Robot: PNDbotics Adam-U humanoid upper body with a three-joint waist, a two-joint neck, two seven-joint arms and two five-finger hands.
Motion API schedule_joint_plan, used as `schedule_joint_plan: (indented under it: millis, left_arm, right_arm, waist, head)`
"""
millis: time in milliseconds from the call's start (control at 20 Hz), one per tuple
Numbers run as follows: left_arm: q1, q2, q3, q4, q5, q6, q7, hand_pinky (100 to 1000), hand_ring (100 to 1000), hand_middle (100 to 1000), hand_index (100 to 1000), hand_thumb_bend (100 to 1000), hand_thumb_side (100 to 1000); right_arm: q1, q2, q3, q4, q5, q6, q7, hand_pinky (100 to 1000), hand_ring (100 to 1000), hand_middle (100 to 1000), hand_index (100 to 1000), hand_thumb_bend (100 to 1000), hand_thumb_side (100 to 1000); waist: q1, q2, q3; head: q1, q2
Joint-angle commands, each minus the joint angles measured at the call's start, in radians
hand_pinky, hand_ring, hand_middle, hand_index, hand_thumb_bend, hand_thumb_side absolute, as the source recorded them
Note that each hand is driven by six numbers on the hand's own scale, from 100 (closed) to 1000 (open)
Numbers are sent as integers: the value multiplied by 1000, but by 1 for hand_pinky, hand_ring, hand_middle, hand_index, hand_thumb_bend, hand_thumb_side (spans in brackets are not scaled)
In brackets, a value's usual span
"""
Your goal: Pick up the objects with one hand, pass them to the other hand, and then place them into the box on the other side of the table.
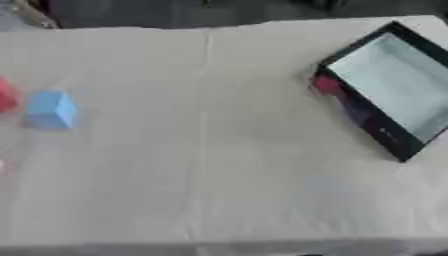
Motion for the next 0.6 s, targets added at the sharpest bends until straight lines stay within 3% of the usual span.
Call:
schedule_joint_plan:
  millis: [50,350,600]
  left_arm:
    - [-20,43,26,37,63,-26,-12,793,705,761,907,214,674]
    - [-23,53,58,106,143,-48,-93,791,699,752,894,225,690]
    - [-62,103,61,125,29,-30,-116,814,709,734,885,291,550]
  right_arm:
    - [8,3,-28,0,-3,-3,-7,1000,1000,1000,1000,100,591]
    - [46,42,-47,12,12,-2,-2,1000,1000,1000,1000,100,602]
    - [53,40,-55,9,25,-5,-7,1000,1000,1000,1000,100,595]
  waist:
    - [-1,-10,-2]
    - [-5,-3,-5]
    - [-4,-4,-4]
  head:
    - [1,-16]
    - [-1,-19]
    - [10,-14]
